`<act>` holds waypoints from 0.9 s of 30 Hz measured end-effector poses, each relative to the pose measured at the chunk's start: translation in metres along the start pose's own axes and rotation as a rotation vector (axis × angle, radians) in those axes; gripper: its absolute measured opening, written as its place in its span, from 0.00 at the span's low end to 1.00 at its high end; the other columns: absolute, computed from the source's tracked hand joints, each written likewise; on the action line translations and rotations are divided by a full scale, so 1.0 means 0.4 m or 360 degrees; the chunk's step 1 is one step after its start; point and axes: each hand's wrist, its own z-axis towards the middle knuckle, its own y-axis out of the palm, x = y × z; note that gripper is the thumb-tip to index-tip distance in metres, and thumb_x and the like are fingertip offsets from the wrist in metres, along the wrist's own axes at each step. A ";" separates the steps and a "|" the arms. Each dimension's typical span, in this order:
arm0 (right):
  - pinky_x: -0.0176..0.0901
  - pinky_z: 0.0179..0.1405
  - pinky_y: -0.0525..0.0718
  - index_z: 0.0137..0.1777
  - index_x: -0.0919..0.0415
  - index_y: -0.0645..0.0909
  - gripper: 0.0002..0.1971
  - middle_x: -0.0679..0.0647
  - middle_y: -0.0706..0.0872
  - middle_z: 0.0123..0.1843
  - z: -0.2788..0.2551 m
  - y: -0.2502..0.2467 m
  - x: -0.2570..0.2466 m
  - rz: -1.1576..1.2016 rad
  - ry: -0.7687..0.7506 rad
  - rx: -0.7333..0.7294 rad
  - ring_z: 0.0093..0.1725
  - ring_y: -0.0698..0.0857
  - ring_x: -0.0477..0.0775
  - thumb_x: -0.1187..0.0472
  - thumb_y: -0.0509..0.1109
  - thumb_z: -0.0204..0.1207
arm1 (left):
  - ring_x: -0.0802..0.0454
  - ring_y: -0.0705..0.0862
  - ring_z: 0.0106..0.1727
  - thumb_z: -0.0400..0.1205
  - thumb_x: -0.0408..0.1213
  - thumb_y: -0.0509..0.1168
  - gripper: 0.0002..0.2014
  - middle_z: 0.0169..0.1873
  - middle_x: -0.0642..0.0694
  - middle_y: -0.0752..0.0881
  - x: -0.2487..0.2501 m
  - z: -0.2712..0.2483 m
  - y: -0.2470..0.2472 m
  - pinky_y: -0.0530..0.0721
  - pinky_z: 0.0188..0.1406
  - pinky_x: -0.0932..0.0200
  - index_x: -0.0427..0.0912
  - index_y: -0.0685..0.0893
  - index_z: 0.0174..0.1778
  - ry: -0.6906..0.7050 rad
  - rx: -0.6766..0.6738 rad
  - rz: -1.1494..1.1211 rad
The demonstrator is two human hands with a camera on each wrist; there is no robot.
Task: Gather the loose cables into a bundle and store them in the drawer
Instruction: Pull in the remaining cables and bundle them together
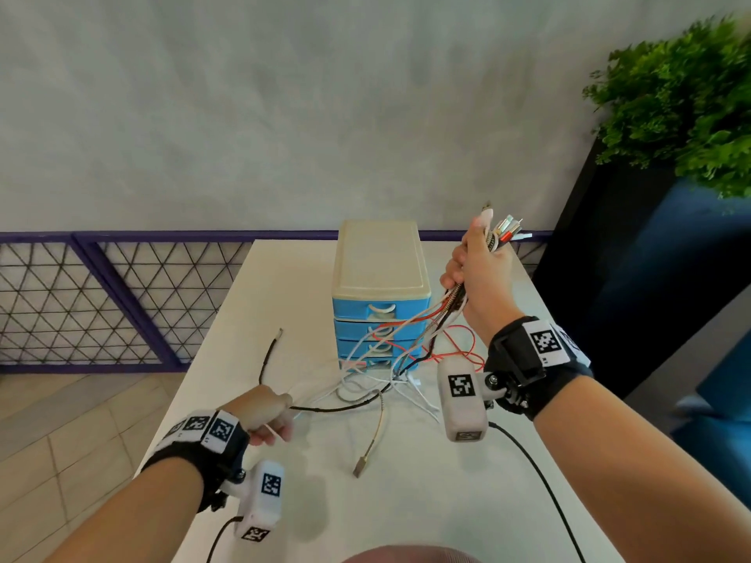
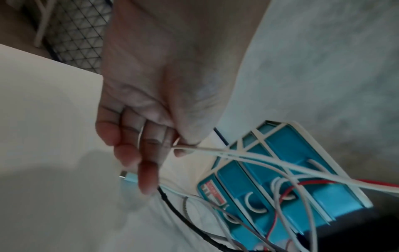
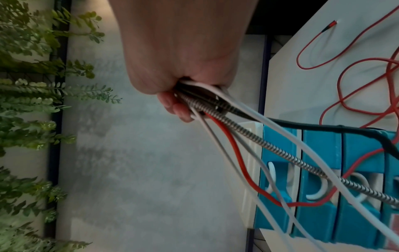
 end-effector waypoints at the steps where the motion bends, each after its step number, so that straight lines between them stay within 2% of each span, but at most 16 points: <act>1: 0.36 0.15 0.68 0.32 0.56 0.68 0.21 0.48 0.65 0.20 -0.003 0.002 0.003 -0.0005 0.0021 -0.0006 0.15 0.64 0.45 0.46 0.61 0.84 | 0.50 0.78 0.23 0.84 0.43 0.54 0.20 0.32 0.43 0.90 0.011 0.000 -0.003 0.68 0.23 0.64 0.31 0.85 0.45 0.0018 0.0058 0.0023; 2: 0.36 0.15 0.68 0.32 0.56 0.68 0.21 0.48 0.65 0.20 -0.006 0.004 0.007 -0.0021 0.0045 -0.0017 0.15 0.64 0.45 0.46 0.62 0.84 | 0.48 0.79 0.27 0.84 0.42 0.55 0.18 0.33 0.43 0.89 0.026 0.001 -0.005 0.69 0.24 0.63 0.32 0.83 0.44 0.0094 0.0167 0.0090; 4: 0.36 0.15 0.68 0.32 0.56 0.68 0.20 0.47 0.66 0.19 -0.013 0.007 0.019 -0.0050 0.0087 -0.0081 0.15 0.65 0.45 0.47 0.62 0.84 | 0.44 0.81 0.43 0.84 0.41 0.56 0.13 0.40 0.44 0.85 0.065 0.000 -0.005 0.71 0.33 0.60 0.36 0.80 0.44 0.0397 0.0488 0.0279; 6: 0.36 0.15 0.69 0.33 0.55 0.69 0.19 0.47 0.66 0.20 -0.023 0.012 0.036 -0.0056 0.0131 -0.0168 0.16 0.65 0.45 0.48 0.63 0.84 | 0.48 0.80 0.53 0.85 0.38 0.56 0.11 0.51 0.47 0.82 0.121 -0.032 0.000 0.71 0.45 0.60 0.40 0.81 0.54 0.0809 0.0733 0.0239; 7: 0.36 0.15 0.69 0.33 0.55 0.69 0.19 0.47 0.66 0.21 -0.028 0.015 0.043 -0.0055 0.0154 -0.0207 0.16 0.65 0.44 0.48 0.63 0.84 | 0.51 0.80 0.54 0.85 0.37 0.56 0.11 0.53 0.49 0.81 0.150 -0.055 0.005 0.71 0.47 0.63 0.41 0.82 0.56 0.1013 0.0758 0.0199; 8: 0.36 0.14 0.69 0.34 0.56 0.69 0.19 0.47 0.65 0.21 -0.033 0.019 0.048 -0.0050 0.0171 -0.0243 0.16 0.64 0.44 0.48 0.62 0.84 | 0.54 0.79 0.56 0.85 0.36 0.56 0.10 0.55 0.50 0.80 0.174 -0.069 0.011 0.71 0.49 0.65 0.43 0.81 0.58 0.1175 0.0695 0.0202; 10: 0.35 0.14 0.68 0.33 0.56 0.69 0.19 0.47 0.65 0.21 -0.041 0.028 0.050 -0.0020 0.0174 -0.0298 0.16 0.64 0.44 0.48 0.62 0.84 | 0.55 0.79 0.61 0.86 0.38 0.56 0.12 0.60 0.52 0.79 0.200 -0.076 0.028 0.75 0.56 0.63 0.49 0.77 0.63 0.1318 0.0378 0.0365; 12: 0.35 0.15 0.67 0.33 0.55 0.68 0.20 0.47 0.64 0.21 -0.043 0.034 0.040 0.0001 0.0152 -0.0306 0.16 0.64 0.44 0.45 0.62 0.84 | 0.56 0.82 0.61 0.86 0.44 0.54 0.14 0.59 0.51 0.82 0.193 -0.068 0.053 0.79 0.64 0.52 0.51 0.71 0.68 0.1301 0.0034 0.0452; 13: 0.35 0.15 0.67 0.32 0.55 0.68 0.21 0.47 0.64 0.21 -0.041 0.034 0.032 0.0004 0.0139 -0.0297 0.16 0.63 0.44 0.45 0.62 0.83 | 0.59 0.84 0.56 0.87 0.45 0.54 0.15 0.55 0.50 0.84 0.181 -0.066 0.069 0.79 0.64 0.52 0.48 0.69 0.69 0.1251 -0.0074 0.0392; 15: 0.36 0.15 0.66 0.32 0.55 0.68 0.21 0.47 0.65 0.21 -0.034 0.031 0.016 0.0024 0.0118 -0.0259 0.16 0.64 0.44 0.45 0.62 0.84 | 0.67 0.84 0.38 0.87 0.42 0.53 0.16 0.42 0.49 0.84 0.157 -0.068 0.103 0.82 0.52 0.63 0.39 0.71 0.68 0.1168 -0.0170 0.0156; 16: 0.36 0.15 0.66 0.32 0.55 0.68 0.20 0.48 0.65 0.21 -0.029 0.027 0.009 0.0044 0.0110 -0.0234 0.16 0.64 0.44 0.46 0.62 0.84 | 0.69 0.81 0.31 0.87 0.42 0.53 0.15 0.37 0.51 0.81 0.147 -0.069 0.114 0.80 0.43 0.68 0.36 0.76 0.63 0.1162 -0.0183 0.0095; 18: 0.36 0.15 0.65 0.32 0.55 0.69 0.20 0.48 0.65 0.22 -0.022 0.018 0.002 0.0066 0.0103 -0.0200 0.16 0.64 0.44 0.48 0.62 0.85 | 0.68 0.76 0.27 0.87 0.44 0.55 0.15 0.30 0.56 0.78 0.125 -0.066 0.119 0.75 0.37 0.68 0.42 0.84 0.45 0.1162 -0.0144 0.0136; 20: 0.37 0.16 0.65 0.32 0.55 0.69 0.20 0.49 0.65 0.23 -0.021 0.010 0.005 0.0052 0.0107 -0.0192 0.16 0.64 0.44 0.47 0.62 0.84 | 0.65 0.72 0.26 0.86 0.48 0.56 0.19 0.23 0.57 0.76 0.106 -0.055 0.106 0.71 0.35 0.65 0.48 0.81 0.30 0.1138 -0.0008 0.0279; 22: 0.37 0.16 0.65 0.33 0.56 0.69 0.20 0.49 0.65 0.23 -0.024 0.008 0.015 0.0028 0.0115 -0.0182 0.17 0.64 0.44 0.46 0.63 0.84 | 0.59 0.73 0.25 0.85 0.49 0.58 0.21 0.22 0.54 0.76 0.099 -0.042 0.086 0.70 0.29 0.66 0.49 0.78 0.25 0.0991 0.0156 0.0519; 24: 0.37 0.16 0.65 0.33 0.56 0.70 0.20 0.49 0.65 0.23 -0.031 0.013 0.024 0.0016 0.0123 -0.0183 0.16 0.64 0.44 0.46 0.63 0.83 | 0.54 0.75 0.23 0.84 0.49 0.59 0.20 0.21 0.52 0.75 0.095 -0.040 0.075 0.71 0.24 0.65 0.48 0.76 0.26 0.0802 0.0217 0.0681; 27: 0.36 0.16 0.66 0.34 0.56 0.69 0.19 0.48 0.65 0.22 -0.034 0.022 0.024 0.0009 0.0111 -0.0198 0.16 0.64 0.44 0.46 0.63 0.84 | 0.51 0.76 0.29 0.83 0.50 0.59 0.19 0.25 0.52 0.74 0.096 -0.038 0.066 0.68 0.28 0.60 0.48 0.70 0.26 0.0724 0.0494 0.0898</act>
